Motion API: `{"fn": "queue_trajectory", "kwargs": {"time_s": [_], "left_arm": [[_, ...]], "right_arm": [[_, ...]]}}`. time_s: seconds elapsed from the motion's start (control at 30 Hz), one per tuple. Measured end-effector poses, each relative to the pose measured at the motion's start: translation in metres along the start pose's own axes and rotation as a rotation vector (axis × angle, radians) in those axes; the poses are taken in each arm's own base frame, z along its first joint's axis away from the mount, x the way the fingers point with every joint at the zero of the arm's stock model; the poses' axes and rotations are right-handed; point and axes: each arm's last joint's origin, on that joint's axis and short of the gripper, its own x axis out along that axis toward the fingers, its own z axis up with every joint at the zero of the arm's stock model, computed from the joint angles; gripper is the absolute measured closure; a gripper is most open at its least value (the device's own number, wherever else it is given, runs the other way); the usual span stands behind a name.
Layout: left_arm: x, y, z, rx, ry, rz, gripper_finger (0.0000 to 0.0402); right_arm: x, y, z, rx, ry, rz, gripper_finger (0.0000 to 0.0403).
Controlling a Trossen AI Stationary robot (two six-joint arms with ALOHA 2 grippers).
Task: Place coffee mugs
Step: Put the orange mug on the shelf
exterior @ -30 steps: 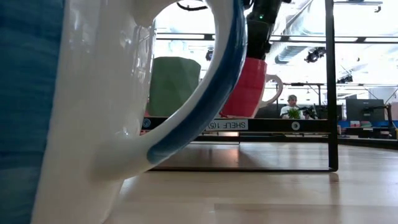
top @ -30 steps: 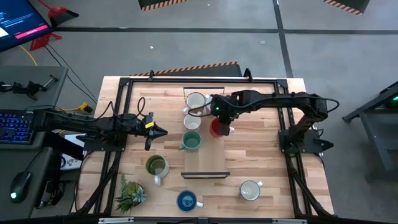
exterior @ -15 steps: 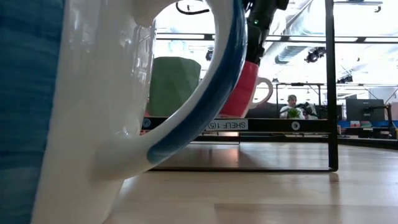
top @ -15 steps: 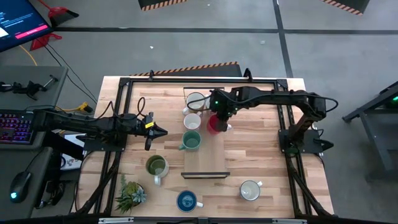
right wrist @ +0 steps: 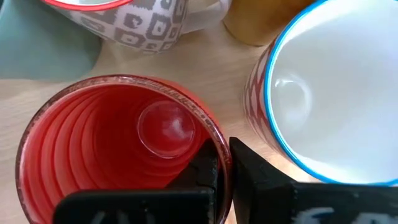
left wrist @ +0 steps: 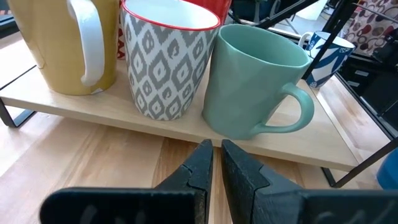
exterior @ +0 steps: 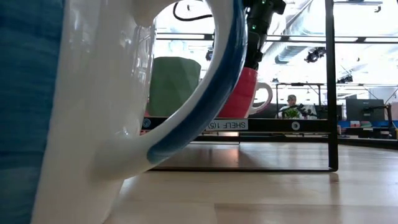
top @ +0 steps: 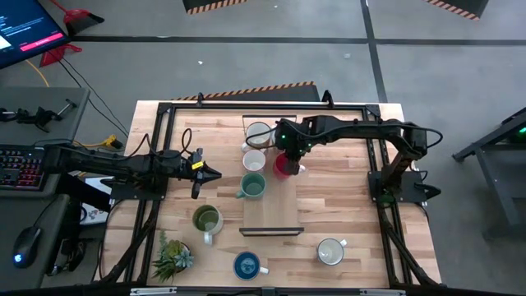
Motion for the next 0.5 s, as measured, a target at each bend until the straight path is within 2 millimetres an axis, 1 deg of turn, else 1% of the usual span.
{"fn": "queue_trajectory", "kwargs": {"time_s": [0.1,0.33,0.5], "left_arm": [[0.0000,0.0000,0.0000,0.000,0.000,0.000,0.0378],[0.0000,0.0000,0.0000,0.000,0.000,0.000,0.0378],[0.0000,0.0000,0.0000,-0.001,0.000,0.000,0.0378]], "right_arm": [[0.0000,0.0007,-0.0004,-0.002,0.005,0.024,0.0396],[0.0001,0.0001,0.0000,0.007,-0.001,0.004,0.0386],[0.0001,0.0001,0.0008,0.001,-0.009,0.001,0.0370]]}}
